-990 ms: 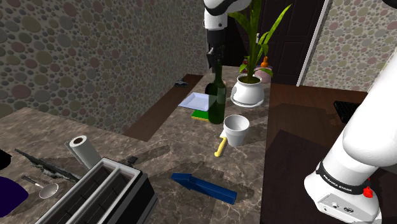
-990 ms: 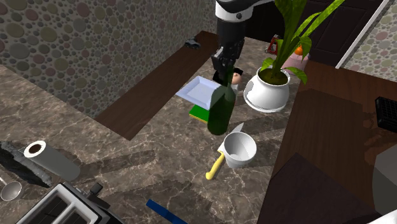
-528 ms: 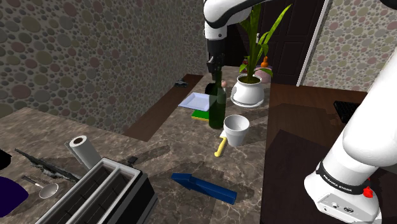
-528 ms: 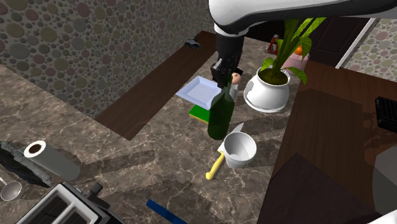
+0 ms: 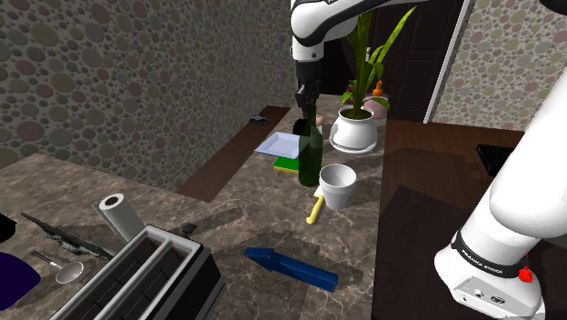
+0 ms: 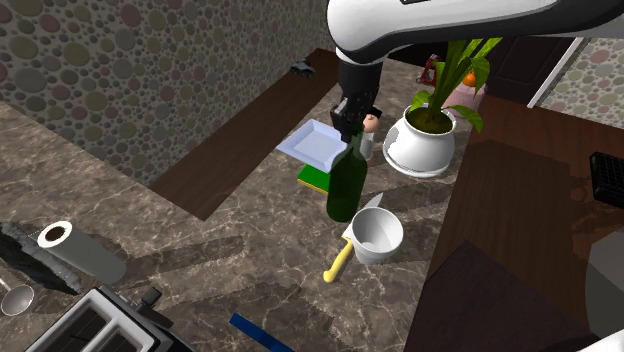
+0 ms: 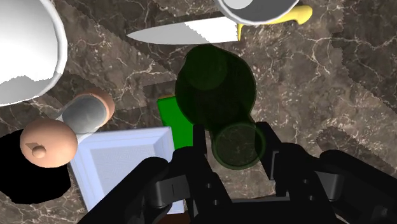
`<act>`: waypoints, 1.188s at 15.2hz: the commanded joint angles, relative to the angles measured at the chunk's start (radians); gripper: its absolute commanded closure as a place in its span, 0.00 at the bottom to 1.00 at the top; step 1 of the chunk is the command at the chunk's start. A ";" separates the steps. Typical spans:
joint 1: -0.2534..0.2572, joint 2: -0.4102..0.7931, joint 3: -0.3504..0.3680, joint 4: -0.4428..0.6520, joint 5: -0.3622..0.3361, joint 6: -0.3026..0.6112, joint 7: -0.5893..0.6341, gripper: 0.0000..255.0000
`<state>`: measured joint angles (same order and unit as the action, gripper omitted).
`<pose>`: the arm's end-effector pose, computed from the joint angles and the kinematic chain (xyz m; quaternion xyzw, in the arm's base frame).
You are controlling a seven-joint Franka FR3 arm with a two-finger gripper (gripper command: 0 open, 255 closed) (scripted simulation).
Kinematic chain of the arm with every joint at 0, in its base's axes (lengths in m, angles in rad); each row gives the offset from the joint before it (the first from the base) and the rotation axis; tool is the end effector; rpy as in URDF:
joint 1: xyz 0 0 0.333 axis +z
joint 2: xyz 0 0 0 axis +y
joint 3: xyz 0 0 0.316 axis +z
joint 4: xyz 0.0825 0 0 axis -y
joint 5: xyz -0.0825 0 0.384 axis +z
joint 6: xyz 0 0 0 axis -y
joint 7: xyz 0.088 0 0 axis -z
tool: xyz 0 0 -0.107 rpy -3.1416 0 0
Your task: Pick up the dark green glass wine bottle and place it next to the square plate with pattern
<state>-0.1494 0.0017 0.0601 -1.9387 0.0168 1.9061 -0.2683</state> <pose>0.5531 -0.0483 0.4771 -0.9961 -0.0865 0.0155 0.0109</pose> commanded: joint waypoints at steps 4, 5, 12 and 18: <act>0.000 0.000 0.000 0.000 0.000 0.000 0.000 0.00; 0.000 0.000 0.000 0.000 0.000 0.000 0.000 0.00; -0.001 -0.010 -0.001 0.116 0.000 -0.126 0.000 0.00; -0.001 -0.010 -0.001 0.117 0.000 -0.126 0.000 0.00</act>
